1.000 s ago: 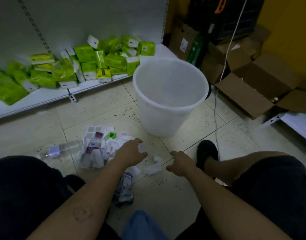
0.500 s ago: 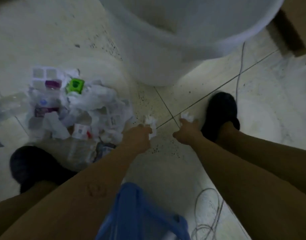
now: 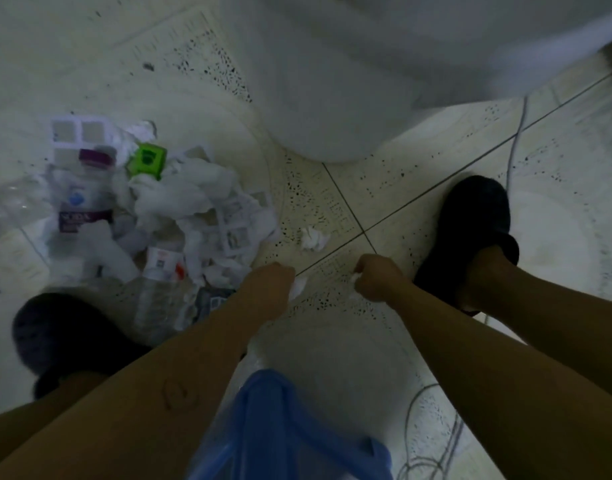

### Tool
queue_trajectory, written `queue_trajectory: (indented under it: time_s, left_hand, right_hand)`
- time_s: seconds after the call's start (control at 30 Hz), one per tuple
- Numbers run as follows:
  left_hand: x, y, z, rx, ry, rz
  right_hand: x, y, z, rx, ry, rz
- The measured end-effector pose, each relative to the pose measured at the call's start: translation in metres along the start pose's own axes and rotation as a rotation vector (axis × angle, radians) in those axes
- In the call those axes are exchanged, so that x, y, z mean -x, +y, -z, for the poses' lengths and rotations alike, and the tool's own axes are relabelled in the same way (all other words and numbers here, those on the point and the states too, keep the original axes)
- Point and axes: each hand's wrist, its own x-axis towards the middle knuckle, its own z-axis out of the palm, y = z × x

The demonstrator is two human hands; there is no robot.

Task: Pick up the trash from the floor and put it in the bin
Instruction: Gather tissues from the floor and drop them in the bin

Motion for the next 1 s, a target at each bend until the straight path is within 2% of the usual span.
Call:
queue_trajectory:
  time_s: [0.03, 0.1, 0.23, 0.4, 0.47, 0.57, 0.67, 0.77, 0.87, 1.0]
  left_hand:
    - [0.011, -0.003, 0.006, 0.046, -0.065, 0.010]
    - [0.029, -0.008, 0.028, 0.091, -0.091, 0.033]
    - [0.076, -0.008, 0.095, 0.016, 0.031, 0.088]
    - [0.160, 0.014, 0.178, 0.001, 0.407, 0.082]
    - [0.197, 0.025, 0.201, 0.080, 0.571, 0.074]
    - [0.243, 0.041, 0.220, 0.264, 0.759, -0.008]
    - [0.280, 0.058, 0.231, 0.372, 0.881, -0.093]
    - [0.305, 0.071, 0.245, 0.452, 0.949, -0.087]
    - [0.316, 0.080, 0.256, 0.571, 0.949, -0.085]
    - [0.304, 0.085, 0.263, 0.678, 0.888, -0.083]
  right_hand:
    - [0.010, -0.005, 0.001, -0.008, -0.044, 0.010]
    - [0.034, -0.017, 0.008, -0.097, -0.055, 0.051]
    - [0.097, -0.041, 0.037, -0.157, 0.121, 0.194]
    - [0.195, -0.064, 0.088, -0.052, 0.357, 0.382]
    - [0.234, -0.069, 0.107, 0.000, 0.413, 0.452]
    - [0.289, -0.072, 0.134, 0.029, 0.630, 0.535]
    - [0.330, -0.068, 0.163, -0.020, 0.843, 0.568]
    - [0.359, -0.068, 0.186, -0.029, 0.941, 0.598]
    - [0.364, -0.075, 0.202, -0.195, 0.989, 0.674]
    - [0.337, -0.081, 0.196, -0.442, 0.935, 0.673]
